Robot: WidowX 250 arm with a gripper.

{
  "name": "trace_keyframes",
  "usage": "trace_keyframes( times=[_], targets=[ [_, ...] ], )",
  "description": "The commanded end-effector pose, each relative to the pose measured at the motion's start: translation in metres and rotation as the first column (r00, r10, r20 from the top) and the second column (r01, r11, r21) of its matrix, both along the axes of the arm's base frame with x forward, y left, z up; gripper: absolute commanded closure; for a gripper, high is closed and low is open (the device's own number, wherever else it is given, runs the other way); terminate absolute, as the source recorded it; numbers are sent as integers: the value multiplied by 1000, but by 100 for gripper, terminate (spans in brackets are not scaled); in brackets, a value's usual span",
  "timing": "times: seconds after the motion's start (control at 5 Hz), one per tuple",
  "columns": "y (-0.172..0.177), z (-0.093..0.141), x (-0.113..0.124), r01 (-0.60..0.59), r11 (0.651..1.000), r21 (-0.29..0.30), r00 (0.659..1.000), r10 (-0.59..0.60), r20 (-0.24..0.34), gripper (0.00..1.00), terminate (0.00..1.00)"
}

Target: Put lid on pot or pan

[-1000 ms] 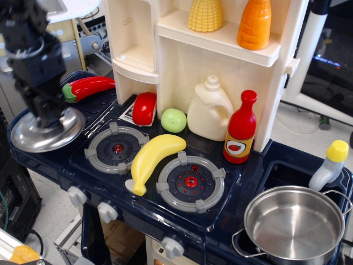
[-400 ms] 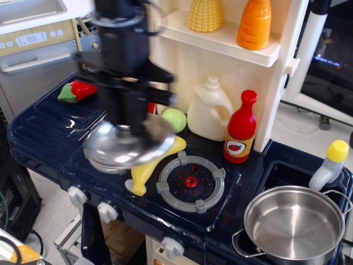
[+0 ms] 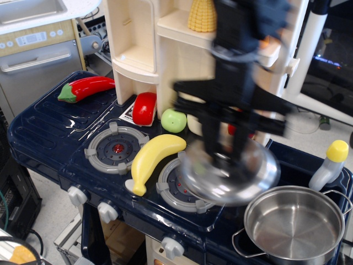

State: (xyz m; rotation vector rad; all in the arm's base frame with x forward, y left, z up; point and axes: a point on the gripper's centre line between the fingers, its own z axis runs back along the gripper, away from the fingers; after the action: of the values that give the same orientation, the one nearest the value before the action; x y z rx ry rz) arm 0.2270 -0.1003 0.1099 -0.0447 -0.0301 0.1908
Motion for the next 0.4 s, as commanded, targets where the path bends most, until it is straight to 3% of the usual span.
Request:
trace_keyframes(
  times=[0.0, 0.2],
  targets=[
    [-46, 4, 12, -56, 997, -52, 994, 60, 88, 100, 0],
    [-42, -8, 10, -54, 993, -109, 993, 65, 98, 100, 0]
  ],
)
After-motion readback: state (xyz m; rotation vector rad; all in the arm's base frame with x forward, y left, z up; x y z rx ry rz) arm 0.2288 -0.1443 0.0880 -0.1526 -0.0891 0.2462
